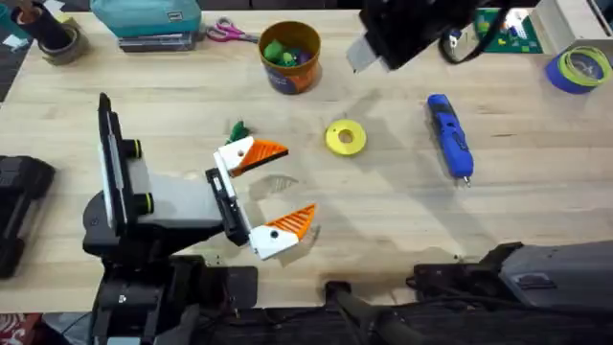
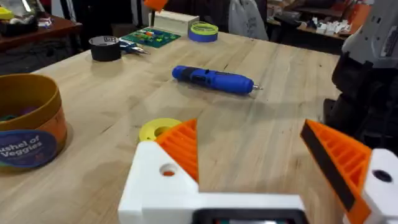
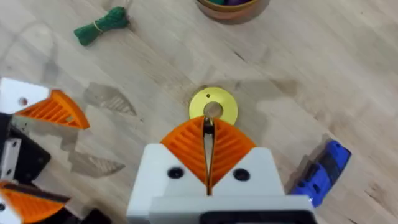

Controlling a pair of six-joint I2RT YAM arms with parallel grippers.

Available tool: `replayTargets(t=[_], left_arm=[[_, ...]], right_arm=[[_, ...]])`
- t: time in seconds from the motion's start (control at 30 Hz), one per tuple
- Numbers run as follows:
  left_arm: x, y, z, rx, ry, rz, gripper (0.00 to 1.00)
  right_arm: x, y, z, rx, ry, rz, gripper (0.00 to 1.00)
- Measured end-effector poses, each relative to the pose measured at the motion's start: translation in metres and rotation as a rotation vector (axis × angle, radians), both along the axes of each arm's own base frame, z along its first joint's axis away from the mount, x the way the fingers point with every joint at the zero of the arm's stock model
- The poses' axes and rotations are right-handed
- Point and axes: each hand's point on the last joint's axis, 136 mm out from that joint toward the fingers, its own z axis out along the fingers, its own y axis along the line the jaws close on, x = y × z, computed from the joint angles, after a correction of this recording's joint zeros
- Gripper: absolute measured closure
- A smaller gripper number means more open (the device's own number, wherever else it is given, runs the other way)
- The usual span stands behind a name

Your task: Pick up the gripper from the table and insert it into the empty holder that is missing its gripper. Then pick up a screw, insert it into the mounting hole, and use the screwdriver to tighten it. Finally, clean up the table by picking up the vegetable and placing it into the bucket.

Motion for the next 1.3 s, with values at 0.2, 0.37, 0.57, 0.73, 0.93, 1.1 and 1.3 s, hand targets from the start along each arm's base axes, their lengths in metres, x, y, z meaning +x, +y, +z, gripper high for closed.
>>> replayTargets(t=[0.2,0.37,0.57,0.73,0.93,1.1,1.3], left_arm=[[0.000,0.000,0.000,0.000,0.000,0.000,0.016],[0.000,0.000,0.000,0.000,0.000,0.000,0.015],[0.000,0.000,0.000,0.000,0.000,0.000,0.015],[0.000,0.000,0.000,0.000,0.000,0.000,0.015],[0.000,0.000,0.000,0.000,0.000,0.000,0.016],[0.000,0.000,0.000,0.000,0.000,0.000,0.015],[0.000,0.000,0.000,0.000,0.000,0.000,0.015]], right_arm=[[-0.006,0.001,0.034,0.007,-0.052,0.047,0.996],[-0.013,0.009,0.054,0.016,-0.097,0.104,0.996],[-0.026,0.034,0.061,0.018,-0.116,0.202,0.996],[-0.046,0.073,0.049,0.002,-0.106,0.334,0.996],[-0.071,0.101,0.046,0.007,-0.111,0.465,0.996],[-0.079,0.114,0.045,0.027,-0.111,0.537,0.996],[-0.089,0.128,0.035,0.035,-0.083,0.654,0.996]])
